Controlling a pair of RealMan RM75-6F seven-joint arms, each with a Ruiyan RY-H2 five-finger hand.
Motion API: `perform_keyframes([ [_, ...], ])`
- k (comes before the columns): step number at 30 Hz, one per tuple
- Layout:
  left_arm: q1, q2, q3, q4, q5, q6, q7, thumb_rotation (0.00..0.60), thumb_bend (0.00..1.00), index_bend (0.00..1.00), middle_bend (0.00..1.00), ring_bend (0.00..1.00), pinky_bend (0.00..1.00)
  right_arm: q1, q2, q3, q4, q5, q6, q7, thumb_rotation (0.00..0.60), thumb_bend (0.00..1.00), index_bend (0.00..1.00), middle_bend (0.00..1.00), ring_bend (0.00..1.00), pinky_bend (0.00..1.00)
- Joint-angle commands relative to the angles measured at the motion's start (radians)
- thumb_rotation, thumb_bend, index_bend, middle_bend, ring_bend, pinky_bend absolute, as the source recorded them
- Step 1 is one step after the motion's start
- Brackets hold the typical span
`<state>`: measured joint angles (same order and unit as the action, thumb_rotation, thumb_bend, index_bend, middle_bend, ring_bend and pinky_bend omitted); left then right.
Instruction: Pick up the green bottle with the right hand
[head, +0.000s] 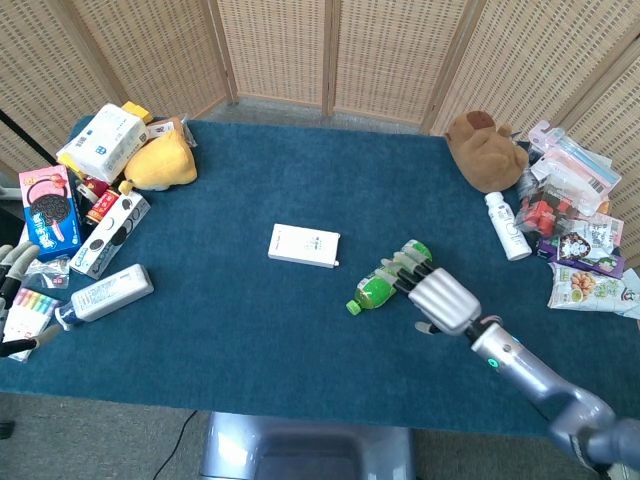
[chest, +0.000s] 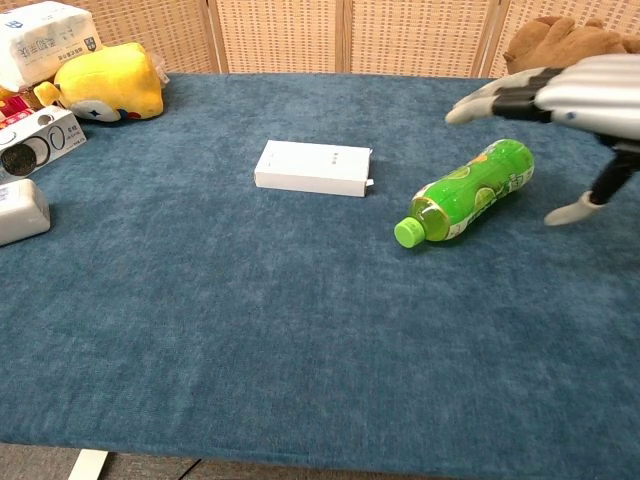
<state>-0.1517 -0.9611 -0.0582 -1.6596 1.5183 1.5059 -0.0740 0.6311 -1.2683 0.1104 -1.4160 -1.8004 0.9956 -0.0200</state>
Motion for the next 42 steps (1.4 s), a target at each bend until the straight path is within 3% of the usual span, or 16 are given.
perform_keyframes([
  [1,-0.001,-0.003,-0.003,0.006,-0.007,-0.006,0.005,0.6,0.0,0.0,0.0,0.0,0.0,0.072,-0.095,0.004,0.124,0.005,-0.066,-0.005,0.6,0.1,0.0,0.0,0.0,0.0],
  [9,-0.002,-0.012,-0.008,0.013,-0.021,-0.019,0.014,0.6,0.0,0.0,0.0,0.0,0.0,0.168,-0.223,-0.026,0.356,0.001,-0.101,0.043,0.6,0.1,0.0,0.0,0.0,0.0],
  [17,0.0,-0.017,-0.013,0.012,-0.027,-0.019,0.027,0.6,0.0,0.0,0.0,0.0,0.0,0.209,-0.287,-0.086,0.485,-0.005,-0.118,0.078,0.6,0.12,0.0,0.0,0.0,0.0],
  [19,0.0,-0.018,-0.014,0.012,-0.028,-0.02,0.029,0.6,0.0,0.0,0.0,0.0,0.0,0.215,-0.295,-0.104,0.501,-0.015,-0.104,0.094,0.6,0.13,0.04,0.08,0.0,0.01],
  [21,0.0,-0.019,-0.014,0.01,-0.027,-0.021,0.03,0.6,0.0,0.0,0.0,0.0,0.0,0.217,-0.302,-0.12,0.518,-0.023,-0.081,0.119,0.6,0.15,0.17,0.28,0.09,0.1],
  [24,0.001,-0.019,-0.014,0.009,-0.024,-0.02,0.031,0.6,0.0,0.0,0.0,0.0,0.0,0.211,-0.313,-0.138,0.549,-0.037,-0.025,0.142,0.6,0.16,0.39,0.59,0.39,0.34],
  [27,0.002,-0.017,-0.014,0.007,-0.024,-0.02,0.026,0.6,0.0,0.0,0.0,0.0,0.0,0.197,-0.317,-0.146,0.562,-0.031,0.022,0.171,0.6,0.17,0.46,0.74,0.61,0.52],
  [30,0.003,-0.017,-0.014,0.005,-0.02,-0.018,0.026,0.6,0.0,0.0,0.0,0.0,0.0,0.185,-0.313,-0.149,0.564,-0.017,0.051,0.193,0.6,0.19,0.48,0.78,0.71,0.61],
  [37,0.006,-0.013,-0.015,-0.001,-0.014,-0.012,0.022,0.6,0.0,0.0,0.0,0.0,0.0,0.168,-0.277,-0.146,0.521,0.003,0.111,0.195,0.6,0.19,0.48,0.78,0.71,0.62],
  [42,0.006,-0.013,-0.013,-0.008,-0.006,-0.012,0.021,0.6,0.0,0.0,0.0,0.0,0.0,0.168,-0.211,-0.128,0.423,0.012,0.156,0.169,0.6,0.2,0.48,0.78,0.71,0.62],
])
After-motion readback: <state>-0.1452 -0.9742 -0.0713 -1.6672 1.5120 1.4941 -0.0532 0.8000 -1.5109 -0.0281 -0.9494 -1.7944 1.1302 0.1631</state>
